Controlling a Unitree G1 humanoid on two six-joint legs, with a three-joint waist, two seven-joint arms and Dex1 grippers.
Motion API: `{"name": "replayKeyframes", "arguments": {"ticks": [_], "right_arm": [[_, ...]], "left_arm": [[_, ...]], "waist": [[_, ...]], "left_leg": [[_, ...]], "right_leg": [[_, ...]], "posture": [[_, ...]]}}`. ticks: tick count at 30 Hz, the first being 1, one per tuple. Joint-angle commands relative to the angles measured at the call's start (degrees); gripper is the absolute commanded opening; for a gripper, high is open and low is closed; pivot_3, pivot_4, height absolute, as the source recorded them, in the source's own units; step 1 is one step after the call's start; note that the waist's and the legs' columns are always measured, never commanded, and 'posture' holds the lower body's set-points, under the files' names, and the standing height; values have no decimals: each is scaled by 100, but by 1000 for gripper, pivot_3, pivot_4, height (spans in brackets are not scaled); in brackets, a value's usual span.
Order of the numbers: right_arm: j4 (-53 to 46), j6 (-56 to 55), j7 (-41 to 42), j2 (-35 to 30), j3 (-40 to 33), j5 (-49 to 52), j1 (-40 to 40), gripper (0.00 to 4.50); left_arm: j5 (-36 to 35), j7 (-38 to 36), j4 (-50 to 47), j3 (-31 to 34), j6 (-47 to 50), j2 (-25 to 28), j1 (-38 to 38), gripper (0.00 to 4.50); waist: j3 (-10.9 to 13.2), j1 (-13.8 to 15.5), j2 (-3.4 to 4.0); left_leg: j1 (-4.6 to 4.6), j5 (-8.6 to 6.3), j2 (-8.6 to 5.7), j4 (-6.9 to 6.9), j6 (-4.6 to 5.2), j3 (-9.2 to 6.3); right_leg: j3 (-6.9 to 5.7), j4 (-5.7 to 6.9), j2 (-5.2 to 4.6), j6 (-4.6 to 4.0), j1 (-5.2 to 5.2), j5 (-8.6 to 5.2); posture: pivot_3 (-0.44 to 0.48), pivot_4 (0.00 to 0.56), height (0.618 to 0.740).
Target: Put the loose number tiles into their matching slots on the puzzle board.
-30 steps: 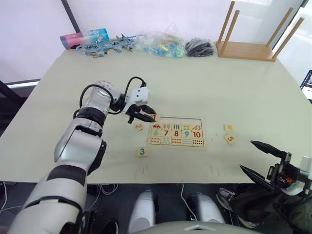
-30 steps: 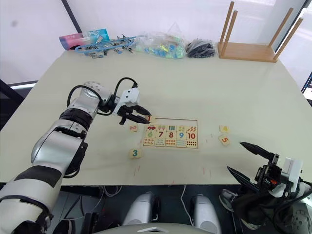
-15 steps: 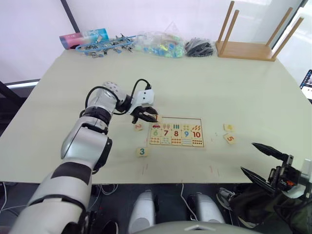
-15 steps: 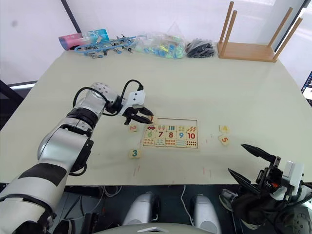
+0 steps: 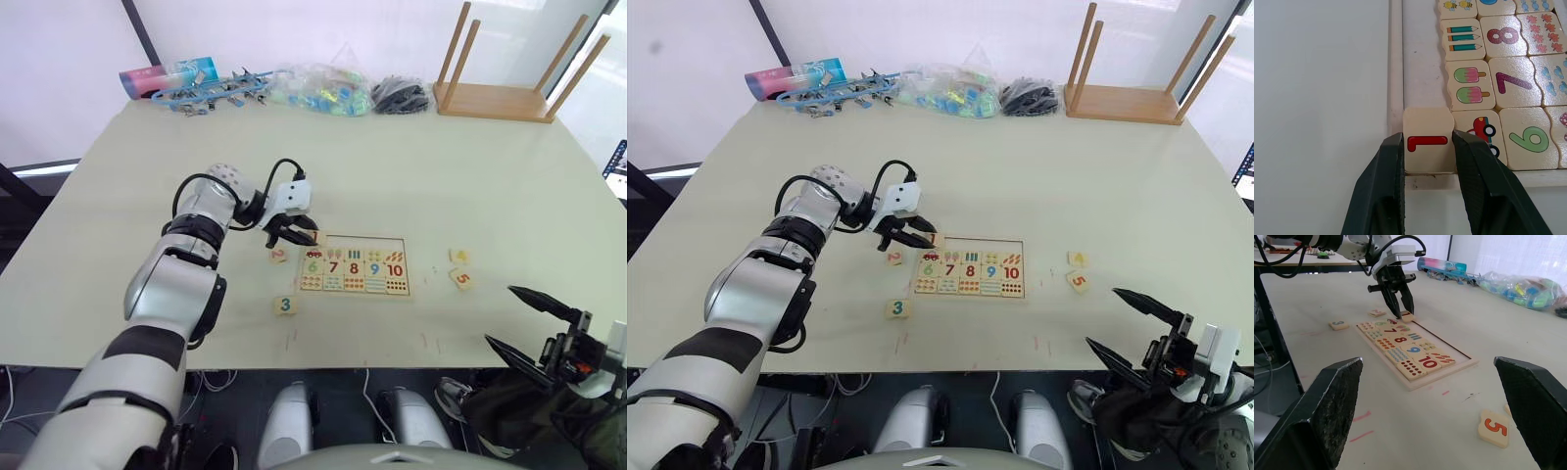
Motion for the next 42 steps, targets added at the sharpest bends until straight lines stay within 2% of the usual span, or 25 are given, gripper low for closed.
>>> {"name": "replayKeyframes", "arguments": {"ticks": [1,5,6,7,8,9,12,13,20,28,29,30,31,32,36,39,42], "right_arm": [[-90,-53,-18,-27,-102,48,17,4500],[-96,-50,-21,-28,-104,54,21,4500],[-101,-49,-23,-27,-106,57,26,4500],[-104,-47,-25,-28,-108,57,32,4500],[-106,-46,-24,-28,-113,61,39,4500],[-106,-46,-21,-29,-117,66,44,4500],[-100,-51,-11,-33,-129,73,55,4500],[-97,-53,-9,-34,-134,76,58,4500],[-66,-77,10,-30,-151,84,71,4500],[-69,-82,4,-20,-141,80,70,4500],[-69,-82,4,-19,-140,80,71,4500],[-70,-83,2,-18,-139,79,71,4500],[-74,-78,-6,-19,-136,76,66,4500],[-79,-75,-13,-19,-134,74,64,4500],[-97,-63,-40,-24,-133,66,63,4500],[-107,-61,-45,-27,-137,67,74,4500],[-113,-61,-45,-29,-137,69,76,4500]], "left_arm": [[33,-41,-9,149,-116,21,-145,970],[68,-15,-3,171,-109,21,-144,970],[69,-13,0,184,-98,20,-148,1772],[73,18,1,192,-105,20,-154,1772],[68,17,3,204,-97,17,-161,2149],[61,16,2,217,-95,14,-170,2775],[60,-12,0,254,-89,7,-186,3904],[62,-20,-1,274,-85,3,-188,4449],[-160,-121,3,587,157,-48,-284,4449],[-225,367,83,951,421,-53,-310,4449],[-209,410,91,968,405,-43,-300,3923],[-199,471,104,986,399,-30,-286,3588],[-158,549,124,970,358,2,-246,3588],[-117,621,144,948,331,36,-199,2933],[-73,767,184,935,315,84,-115,1573],[-43,900,187,957,314,85,-78,162],[-11,956,194,934,286,85,-37,31]], "waist": [[0,0,0],[0,-1,0],[0,-1,0],[0,-1,0],[0,-1,0],[0,-1,0],[0,-1,0],[0,-1,0],[0,1,0],[0,-6,0],[0,-5,0],[0,-3,0],[0,-1,0],[0,-1,0],[0,-5,0],[0,3,0],[0,2,0]], "left_leg": [[0,0,0,0,0,0],[0,0,0,0,0,0],[0,0,0,0,0,0],[0,0,0,0,0,0],[0,0,0,0,0,0],[0,0,0,0,0,0],[0,0,0,0,0,0],[0,0,0,0,0,0],[0,0,0,0,0,0],[2,0,0,0,0,0],[2,0,0,1,0,-1],[2,0,0,1,0,0],[2,0,0,1,0,0],[2,0,0,1,0,0],[3,0,0,1,0,1],[2,0,0,1,0,0],[1,0,0,2,0,0]], "right_leg": [[0,0,0,0,0,0],[0,0,0,0,0,0],[0,0,0,0,0,0],[0,0,0,0,0,0],[0,0,0,1,0,0],[0,0,0,1,0,0],[0,0,0,1,0,0],[0,0,0,1,0,0],[0,1,0,1,0,0],[0,2,1,9,1,5],[0,2,2,11,1,6],[0,2,2,12,1,7],[0,2,2,12,1,7],[0,2,2,12,1,7],[0,2,2,12,1,7],[0,3,2,13,1,8],[0,3,2,13,1,8]], "posture": [[0,150,738],[0,150,738],[0,150,738],[0,150,738],[0,150,738],[0,150,738],[0,150,738],[0,150,738],[0,150,738],[0,150,738],[0,150,738],[0,150,738],[0,150,738],[0,150,738],[0,150,738],[0,150,738],[0,150,738]]}}
